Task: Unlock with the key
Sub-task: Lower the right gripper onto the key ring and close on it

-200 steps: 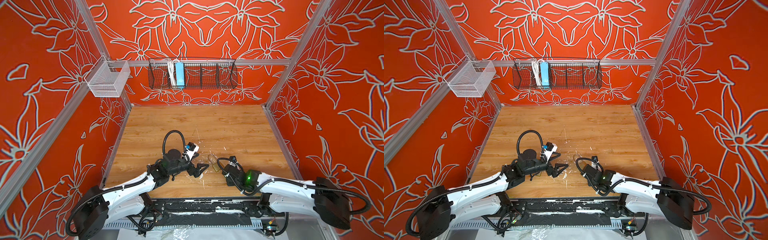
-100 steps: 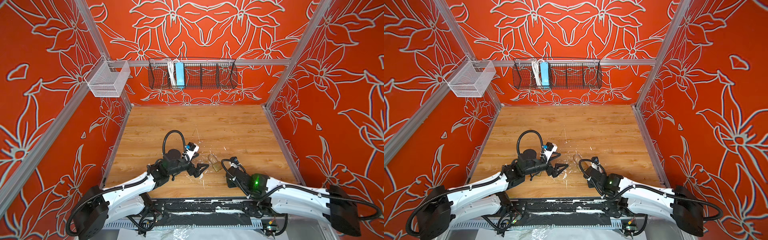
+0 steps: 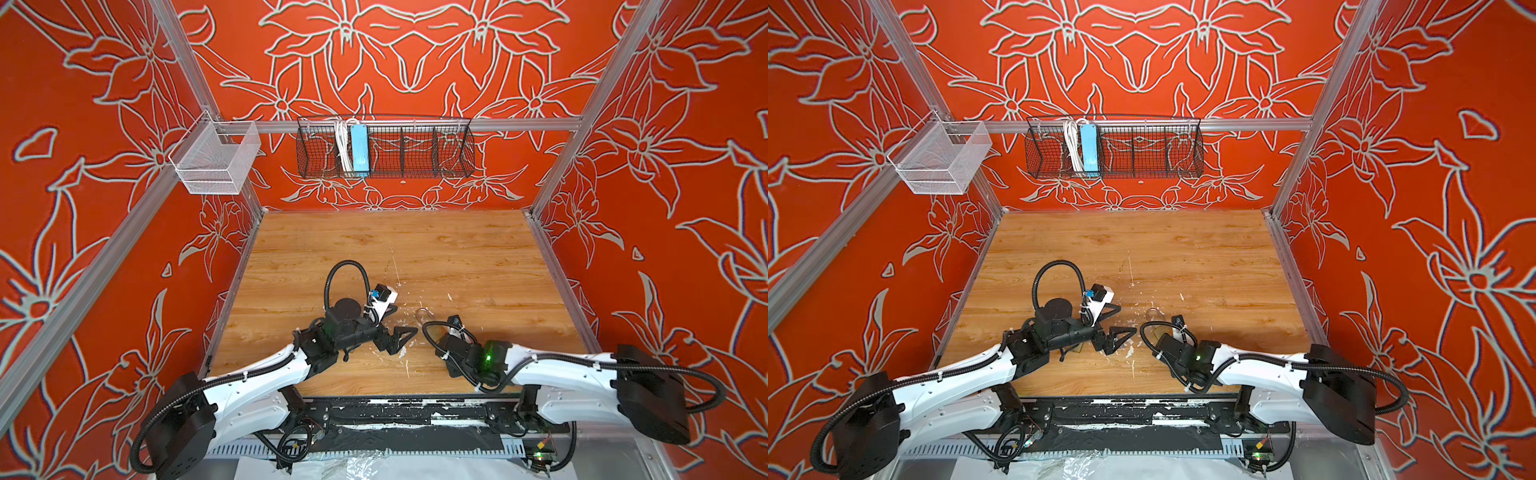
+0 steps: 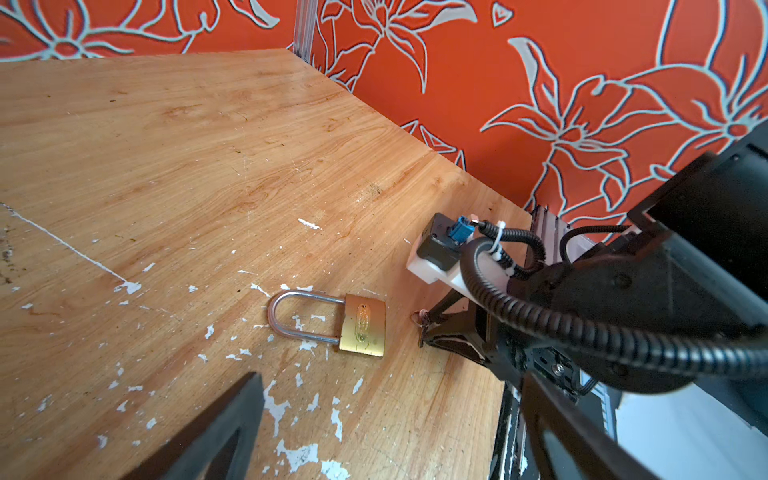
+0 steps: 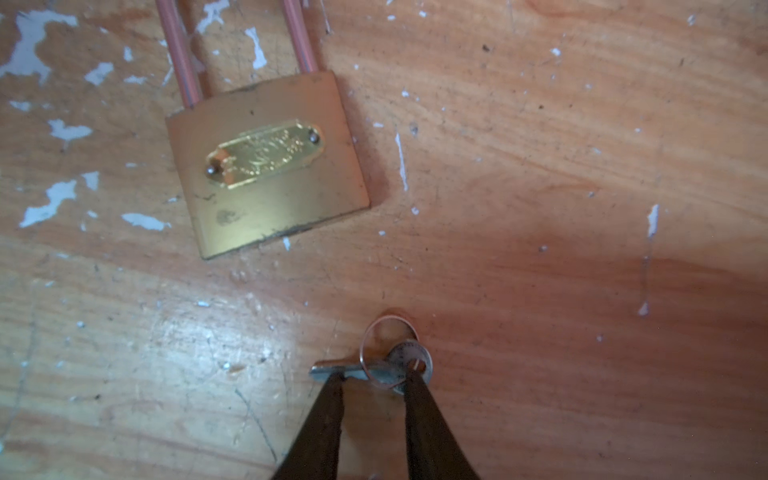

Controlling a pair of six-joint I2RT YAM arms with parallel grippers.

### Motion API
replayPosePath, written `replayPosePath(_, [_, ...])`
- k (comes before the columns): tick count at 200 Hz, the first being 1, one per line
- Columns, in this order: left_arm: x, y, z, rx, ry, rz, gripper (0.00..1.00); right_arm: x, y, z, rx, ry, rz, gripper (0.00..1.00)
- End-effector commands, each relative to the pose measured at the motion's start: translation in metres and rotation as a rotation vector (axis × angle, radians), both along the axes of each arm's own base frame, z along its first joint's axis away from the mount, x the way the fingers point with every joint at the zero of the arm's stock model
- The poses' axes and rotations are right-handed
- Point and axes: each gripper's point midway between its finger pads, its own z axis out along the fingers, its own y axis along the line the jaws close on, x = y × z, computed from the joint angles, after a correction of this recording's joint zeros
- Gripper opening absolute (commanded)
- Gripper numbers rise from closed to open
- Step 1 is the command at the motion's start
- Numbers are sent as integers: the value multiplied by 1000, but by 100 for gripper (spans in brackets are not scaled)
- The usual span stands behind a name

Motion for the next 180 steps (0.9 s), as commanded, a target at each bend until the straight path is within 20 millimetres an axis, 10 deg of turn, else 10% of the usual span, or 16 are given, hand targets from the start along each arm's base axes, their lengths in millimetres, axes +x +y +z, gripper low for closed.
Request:
replayPosePath(1, [-2,1,4,-10,-21,-2,96,4,-7,5,-65,-24,-15,29])
replayPosePath(180, [-2,2,4,-9,-23,2,96,10,4,20,-82,-39,48,30])
